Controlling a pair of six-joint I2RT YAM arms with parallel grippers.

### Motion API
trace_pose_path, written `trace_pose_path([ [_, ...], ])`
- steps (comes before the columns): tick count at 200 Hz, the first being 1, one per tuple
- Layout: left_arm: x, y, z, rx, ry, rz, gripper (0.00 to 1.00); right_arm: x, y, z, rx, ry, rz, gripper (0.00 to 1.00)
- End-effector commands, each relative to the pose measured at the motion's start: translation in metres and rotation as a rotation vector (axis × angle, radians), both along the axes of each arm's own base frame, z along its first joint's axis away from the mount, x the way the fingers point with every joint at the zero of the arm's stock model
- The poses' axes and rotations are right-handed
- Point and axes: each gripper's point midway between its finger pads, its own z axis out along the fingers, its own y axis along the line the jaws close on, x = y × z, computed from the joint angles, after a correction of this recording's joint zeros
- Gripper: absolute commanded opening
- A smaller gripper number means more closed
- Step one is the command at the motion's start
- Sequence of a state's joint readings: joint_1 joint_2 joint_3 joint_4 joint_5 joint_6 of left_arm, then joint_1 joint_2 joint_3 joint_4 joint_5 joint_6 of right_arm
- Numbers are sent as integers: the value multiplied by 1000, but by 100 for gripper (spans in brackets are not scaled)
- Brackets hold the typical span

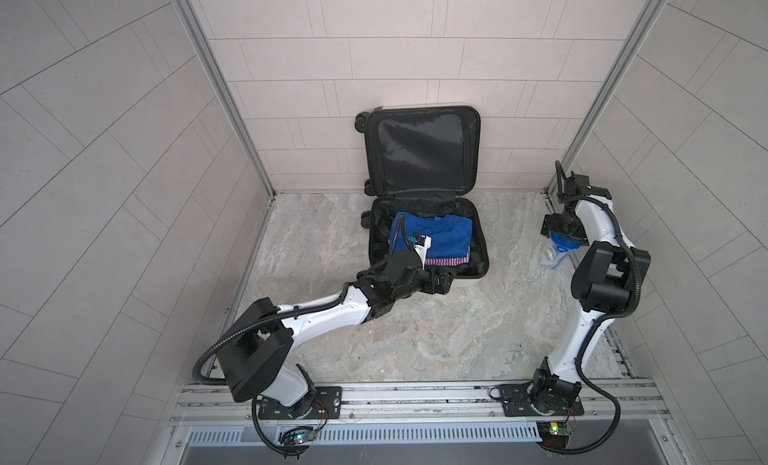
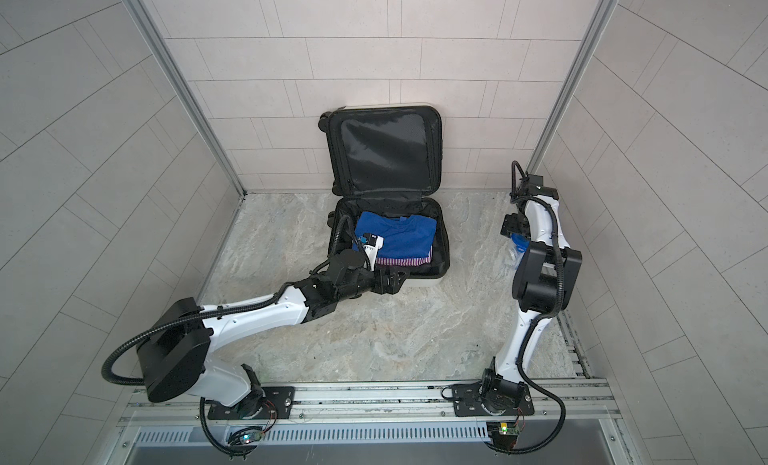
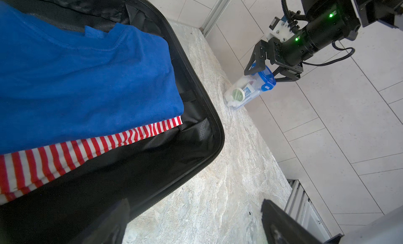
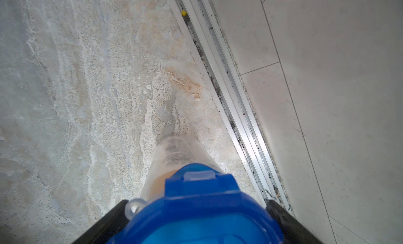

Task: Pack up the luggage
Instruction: 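Close the right gripper on the blue lid and lift the container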

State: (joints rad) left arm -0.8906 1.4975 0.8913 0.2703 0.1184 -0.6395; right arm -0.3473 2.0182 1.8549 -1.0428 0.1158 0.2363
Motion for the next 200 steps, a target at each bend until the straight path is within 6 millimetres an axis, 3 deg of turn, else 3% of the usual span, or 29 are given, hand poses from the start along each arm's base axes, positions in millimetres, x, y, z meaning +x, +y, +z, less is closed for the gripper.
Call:
trace_pose_path([
  [1, -2, 4, 10, -14, -8, 13, 100, 1, 2, -5, 13, 15, 5, 95],
  [93, -2, 7, 12, -11, -9, 22, 100, 1, 7, -5, 35, 2, 6, 86],
  [138, 8, 20, 15, -23, 4, 55, 100, 7, 18, 22, 49, -84, 10, 83],
  [200, 29, 47, 25, -56, 35, 123, 100, 14, 51, 71, 85, -231, 32, 80],
])
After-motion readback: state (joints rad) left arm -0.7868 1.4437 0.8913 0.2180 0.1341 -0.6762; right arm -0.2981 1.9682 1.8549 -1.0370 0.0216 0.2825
